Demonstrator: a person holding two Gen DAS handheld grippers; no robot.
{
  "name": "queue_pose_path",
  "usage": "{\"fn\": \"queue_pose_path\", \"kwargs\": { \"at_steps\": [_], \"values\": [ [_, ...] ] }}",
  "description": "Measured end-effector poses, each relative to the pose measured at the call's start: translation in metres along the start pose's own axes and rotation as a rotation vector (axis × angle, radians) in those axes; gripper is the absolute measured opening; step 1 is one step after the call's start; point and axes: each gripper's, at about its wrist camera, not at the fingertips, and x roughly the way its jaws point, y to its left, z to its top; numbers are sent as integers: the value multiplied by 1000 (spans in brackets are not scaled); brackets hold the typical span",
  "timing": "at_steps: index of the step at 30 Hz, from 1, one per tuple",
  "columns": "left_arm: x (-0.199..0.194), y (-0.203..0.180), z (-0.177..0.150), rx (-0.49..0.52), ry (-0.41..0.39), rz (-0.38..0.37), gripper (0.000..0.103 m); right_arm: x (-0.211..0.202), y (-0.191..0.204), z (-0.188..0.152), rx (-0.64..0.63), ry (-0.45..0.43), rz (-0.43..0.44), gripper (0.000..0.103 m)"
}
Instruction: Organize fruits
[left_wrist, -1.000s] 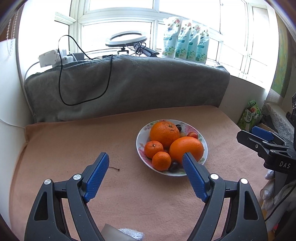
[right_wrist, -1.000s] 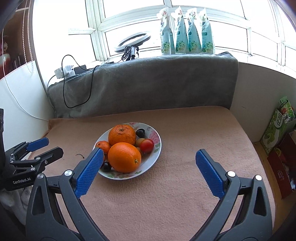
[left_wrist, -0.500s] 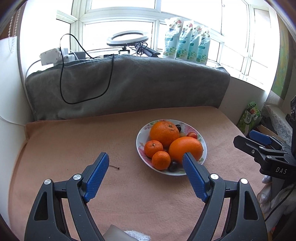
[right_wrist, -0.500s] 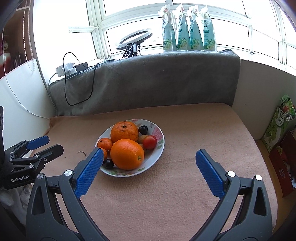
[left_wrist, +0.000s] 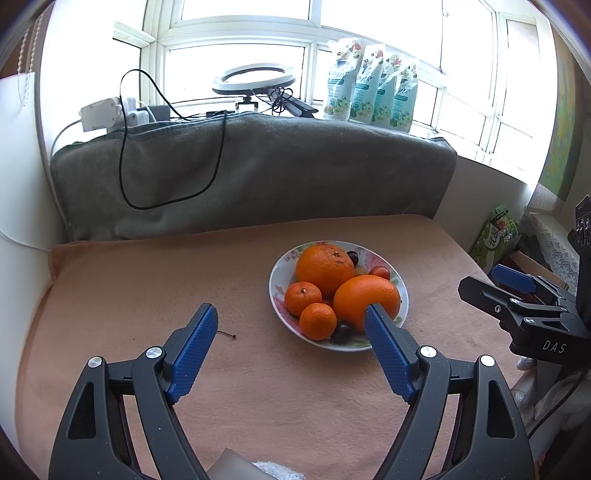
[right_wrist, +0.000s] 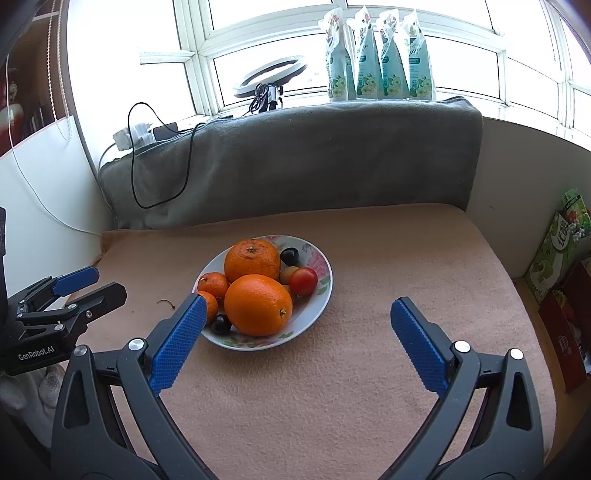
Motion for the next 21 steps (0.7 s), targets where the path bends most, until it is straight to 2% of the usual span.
{"fn": "queue_pose_path", "kwargs": {
  "at_steps": [21],
  "values": [
    [-3, -3, 0, -1, -10, -12, 82, 0, 1, -2, 2, 8, -4, 102]
  ]
}}
